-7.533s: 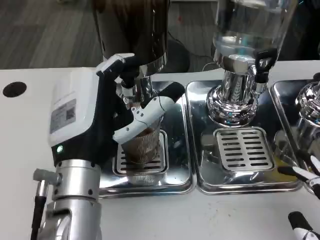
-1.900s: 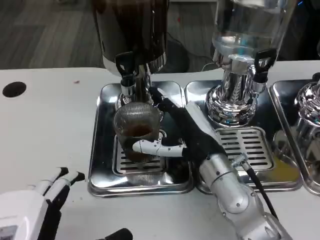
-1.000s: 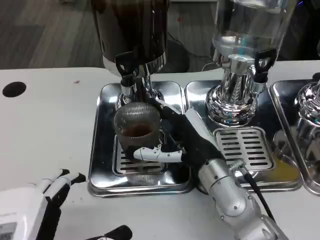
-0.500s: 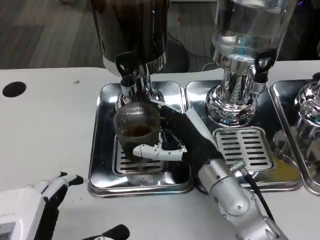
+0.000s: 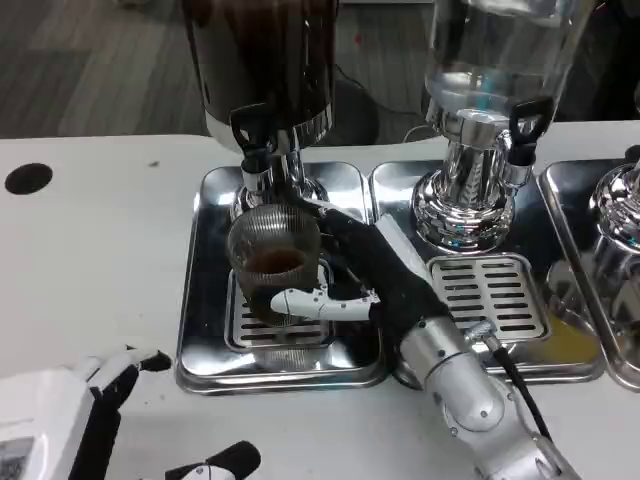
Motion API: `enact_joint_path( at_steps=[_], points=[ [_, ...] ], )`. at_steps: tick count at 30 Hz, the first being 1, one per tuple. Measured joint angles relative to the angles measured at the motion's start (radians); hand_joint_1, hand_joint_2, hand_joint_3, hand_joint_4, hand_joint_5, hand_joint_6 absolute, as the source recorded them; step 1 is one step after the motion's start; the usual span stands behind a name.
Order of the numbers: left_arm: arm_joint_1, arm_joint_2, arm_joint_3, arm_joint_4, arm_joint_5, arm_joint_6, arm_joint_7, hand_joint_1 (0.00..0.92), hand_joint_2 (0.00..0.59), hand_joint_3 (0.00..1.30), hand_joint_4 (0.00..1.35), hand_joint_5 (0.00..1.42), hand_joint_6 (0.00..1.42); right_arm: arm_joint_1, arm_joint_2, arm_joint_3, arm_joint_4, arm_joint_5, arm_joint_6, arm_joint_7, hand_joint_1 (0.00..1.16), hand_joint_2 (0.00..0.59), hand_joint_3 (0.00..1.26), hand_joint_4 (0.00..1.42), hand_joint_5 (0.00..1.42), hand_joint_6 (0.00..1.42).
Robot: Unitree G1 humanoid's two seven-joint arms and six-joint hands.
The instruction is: Grasp the cup under the faucet to collect the drink, then remove the cup.
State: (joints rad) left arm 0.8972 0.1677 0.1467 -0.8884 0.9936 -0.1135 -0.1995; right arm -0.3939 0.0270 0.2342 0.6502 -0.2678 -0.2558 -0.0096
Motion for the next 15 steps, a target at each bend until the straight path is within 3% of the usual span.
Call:
enact_joint_path(
  at_steps=[15],
  points=[
    [-0.002,0.001,0.007,0.0,-0.002,0.009,-0.006,0.0,0.072,0.34,0.23,0.25,0.48,0.0,-0.004,-0.02,0.005,0.024,-0.017,0.017,0.83,0.018,0.32,0.37,0.34,0.2]
  ],
)
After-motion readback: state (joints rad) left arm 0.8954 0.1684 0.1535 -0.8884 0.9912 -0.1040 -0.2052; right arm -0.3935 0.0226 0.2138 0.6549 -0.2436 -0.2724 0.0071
